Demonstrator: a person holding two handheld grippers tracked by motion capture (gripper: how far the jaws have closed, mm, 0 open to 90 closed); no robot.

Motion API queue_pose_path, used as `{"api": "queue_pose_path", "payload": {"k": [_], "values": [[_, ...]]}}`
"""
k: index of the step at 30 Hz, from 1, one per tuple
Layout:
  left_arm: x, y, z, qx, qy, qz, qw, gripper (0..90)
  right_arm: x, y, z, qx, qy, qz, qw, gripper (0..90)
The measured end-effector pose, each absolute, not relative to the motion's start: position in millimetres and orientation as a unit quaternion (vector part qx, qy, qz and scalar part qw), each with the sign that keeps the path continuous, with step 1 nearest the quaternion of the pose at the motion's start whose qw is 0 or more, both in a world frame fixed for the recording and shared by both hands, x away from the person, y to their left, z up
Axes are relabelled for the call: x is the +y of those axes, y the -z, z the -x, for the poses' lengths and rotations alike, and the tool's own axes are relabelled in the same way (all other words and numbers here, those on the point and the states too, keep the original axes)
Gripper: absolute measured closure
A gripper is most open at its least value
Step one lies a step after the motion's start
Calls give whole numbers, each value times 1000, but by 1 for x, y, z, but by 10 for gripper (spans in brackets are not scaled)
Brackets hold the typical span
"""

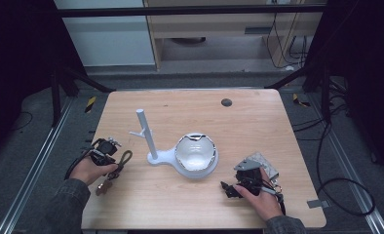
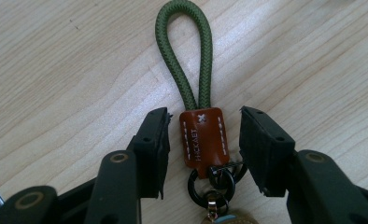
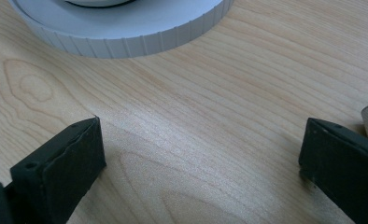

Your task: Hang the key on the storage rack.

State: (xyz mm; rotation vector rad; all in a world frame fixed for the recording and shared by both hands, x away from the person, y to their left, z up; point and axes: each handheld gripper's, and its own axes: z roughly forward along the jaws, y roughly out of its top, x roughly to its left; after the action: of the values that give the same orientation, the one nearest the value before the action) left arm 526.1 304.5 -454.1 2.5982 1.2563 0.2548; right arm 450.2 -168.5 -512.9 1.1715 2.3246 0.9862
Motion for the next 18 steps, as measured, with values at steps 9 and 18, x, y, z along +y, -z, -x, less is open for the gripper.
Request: {"api": "queue_pose_path", "payload": {"k": [9,18], "values": [[303,460,-530,429,-71,-894,110,573,-169,513,-450,822,-348,-413,179,4],[304,461,-528,433,-66,-891,119,656,-169,513,-450,823,-348,-412,179,5]]}}
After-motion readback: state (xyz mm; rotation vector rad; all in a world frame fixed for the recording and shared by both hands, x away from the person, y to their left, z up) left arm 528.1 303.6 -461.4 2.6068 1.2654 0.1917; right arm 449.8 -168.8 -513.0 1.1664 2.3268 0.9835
